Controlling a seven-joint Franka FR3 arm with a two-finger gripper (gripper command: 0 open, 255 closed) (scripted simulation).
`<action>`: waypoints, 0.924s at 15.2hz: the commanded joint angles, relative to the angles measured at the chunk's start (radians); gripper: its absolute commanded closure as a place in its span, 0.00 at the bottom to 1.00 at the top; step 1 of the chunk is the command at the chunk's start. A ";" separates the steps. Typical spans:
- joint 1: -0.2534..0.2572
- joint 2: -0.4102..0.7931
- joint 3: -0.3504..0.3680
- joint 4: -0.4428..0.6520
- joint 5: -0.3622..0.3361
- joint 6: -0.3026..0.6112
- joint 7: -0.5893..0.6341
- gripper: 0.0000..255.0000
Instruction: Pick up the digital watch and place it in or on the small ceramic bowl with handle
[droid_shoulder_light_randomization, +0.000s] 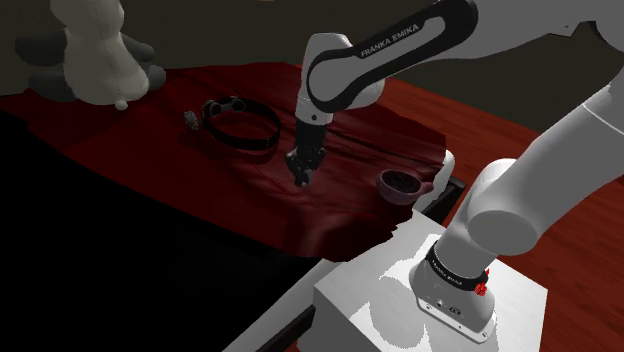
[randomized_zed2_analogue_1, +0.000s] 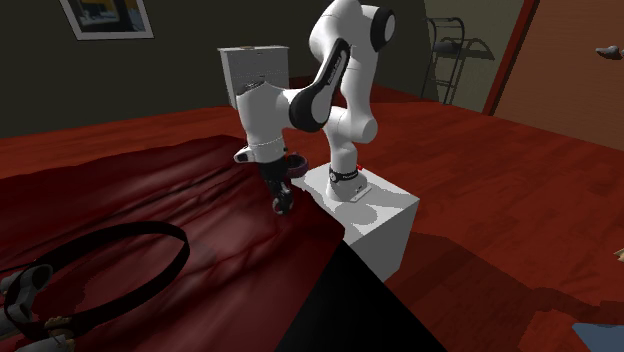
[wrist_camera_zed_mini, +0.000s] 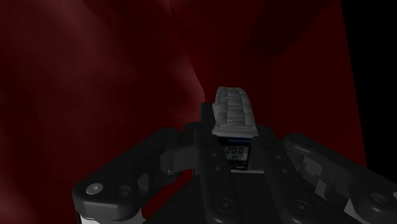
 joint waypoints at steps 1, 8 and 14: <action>-0.001 -0.017 -0.001 0.013 -0.004 -0.030 0.007 1.00; -0.005 -0.065 -0.008 0.068 -0.017 -0.132 0.027 1.00; -0.008 -0.096 -0.014 0.124 -0.027 -0.218 0.042 1.00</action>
